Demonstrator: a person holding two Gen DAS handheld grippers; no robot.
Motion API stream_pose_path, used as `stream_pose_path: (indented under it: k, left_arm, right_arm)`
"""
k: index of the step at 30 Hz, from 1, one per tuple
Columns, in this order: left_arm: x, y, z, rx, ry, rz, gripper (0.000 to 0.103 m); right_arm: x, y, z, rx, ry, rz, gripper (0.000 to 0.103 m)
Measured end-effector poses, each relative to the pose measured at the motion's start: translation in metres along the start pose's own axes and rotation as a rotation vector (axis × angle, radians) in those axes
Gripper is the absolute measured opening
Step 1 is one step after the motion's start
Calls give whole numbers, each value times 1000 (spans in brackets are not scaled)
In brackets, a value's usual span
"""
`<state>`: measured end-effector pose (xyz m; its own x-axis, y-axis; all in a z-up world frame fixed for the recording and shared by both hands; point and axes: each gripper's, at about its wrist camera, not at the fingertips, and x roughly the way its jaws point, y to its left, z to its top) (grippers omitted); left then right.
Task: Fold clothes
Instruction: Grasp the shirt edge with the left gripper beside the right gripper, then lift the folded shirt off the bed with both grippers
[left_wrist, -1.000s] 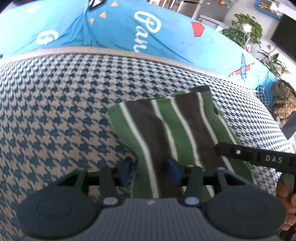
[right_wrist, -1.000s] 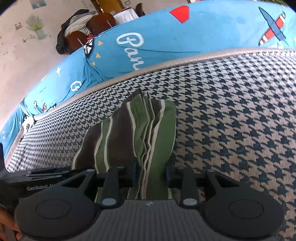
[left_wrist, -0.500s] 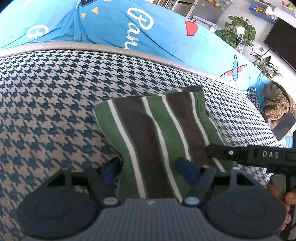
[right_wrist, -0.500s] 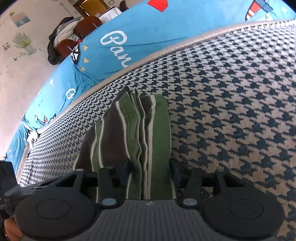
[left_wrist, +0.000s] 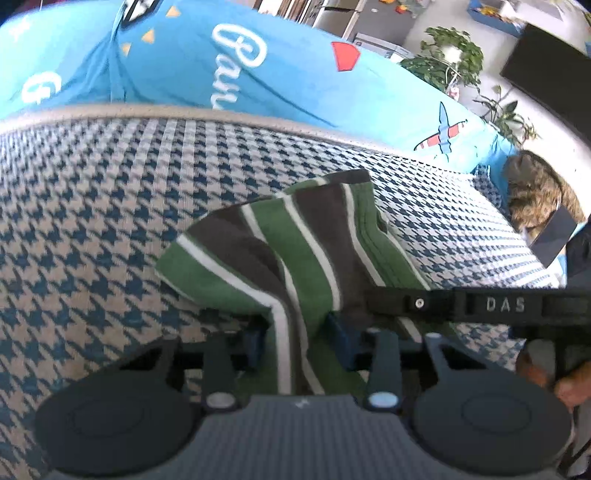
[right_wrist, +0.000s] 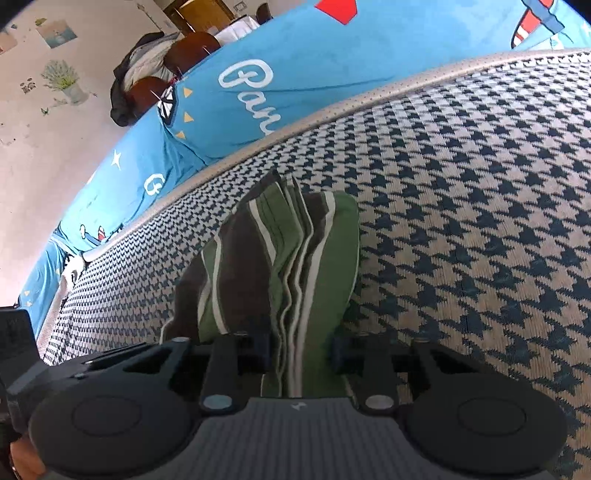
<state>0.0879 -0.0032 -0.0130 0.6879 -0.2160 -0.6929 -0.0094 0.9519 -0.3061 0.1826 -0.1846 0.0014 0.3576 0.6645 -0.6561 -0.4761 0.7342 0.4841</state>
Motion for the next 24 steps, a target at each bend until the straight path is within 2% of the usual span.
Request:
stream_pose_path:
  k: [2,10,16,24]
  left_arm:
    - [-4,-5,0,20,-22,18,25]
    - [-25,-18,-2,92,-102,85,23]
    - [-36,-30,-7,164,-141,133,23]
    - [-50,-33,-13,171,-165,159,23]
  right_arm:
    - [-4,5,-1,-34,-18,-7,25]
    - [-22,28,-3,-164,-98,-31,25]
    - [-33,39,-6,-201,-134,-50,25]
    - [-40,49,-9,-225,-153,-53,25]
